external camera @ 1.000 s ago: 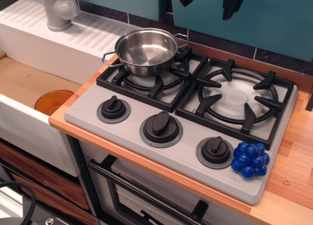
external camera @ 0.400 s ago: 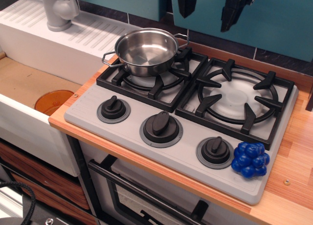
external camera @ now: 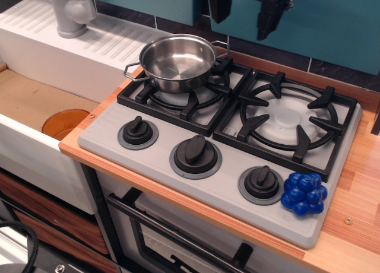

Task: Put pot or pan on stove and put blueberry in pot or pan

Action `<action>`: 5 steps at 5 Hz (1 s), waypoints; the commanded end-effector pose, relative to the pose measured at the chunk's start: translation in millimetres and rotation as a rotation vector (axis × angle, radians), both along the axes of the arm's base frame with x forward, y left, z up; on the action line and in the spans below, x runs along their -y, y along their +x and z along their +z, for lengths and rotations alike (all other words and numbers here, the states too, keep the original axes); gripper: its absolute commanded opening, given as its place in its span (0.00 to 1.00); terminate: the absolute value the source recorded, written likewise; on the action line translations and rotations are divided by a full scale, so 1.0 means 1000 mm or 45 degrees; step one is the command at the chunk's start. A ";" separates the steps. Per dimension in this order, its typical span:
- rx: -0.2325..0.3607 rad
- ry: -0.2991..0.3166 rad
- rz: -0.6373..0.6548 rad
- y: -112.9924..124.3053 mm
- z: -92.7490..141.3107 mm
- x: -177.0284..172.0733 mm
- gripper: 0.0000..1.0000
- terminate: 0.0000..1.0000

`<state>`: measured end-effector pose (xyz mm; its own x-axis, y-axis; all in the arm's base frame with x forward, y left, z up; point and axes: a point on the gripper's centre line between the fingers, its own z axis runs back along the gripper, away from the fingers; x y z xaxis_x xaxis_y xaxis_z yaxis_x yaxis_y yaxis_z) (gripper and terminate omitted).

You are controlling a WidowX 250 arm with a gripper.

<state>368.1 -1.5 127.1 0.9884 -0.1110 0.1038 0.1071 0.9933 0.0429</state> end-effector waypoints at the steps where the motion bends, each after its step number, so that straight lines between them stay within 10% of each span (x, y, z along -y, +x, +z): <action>1: 0.084 0.048 -0.019 0.008 0.008 -0.029 1.00 0.00; 5: 0.215 0.036 0.052 -0.004 -0.049 -0.025 1.00 0.00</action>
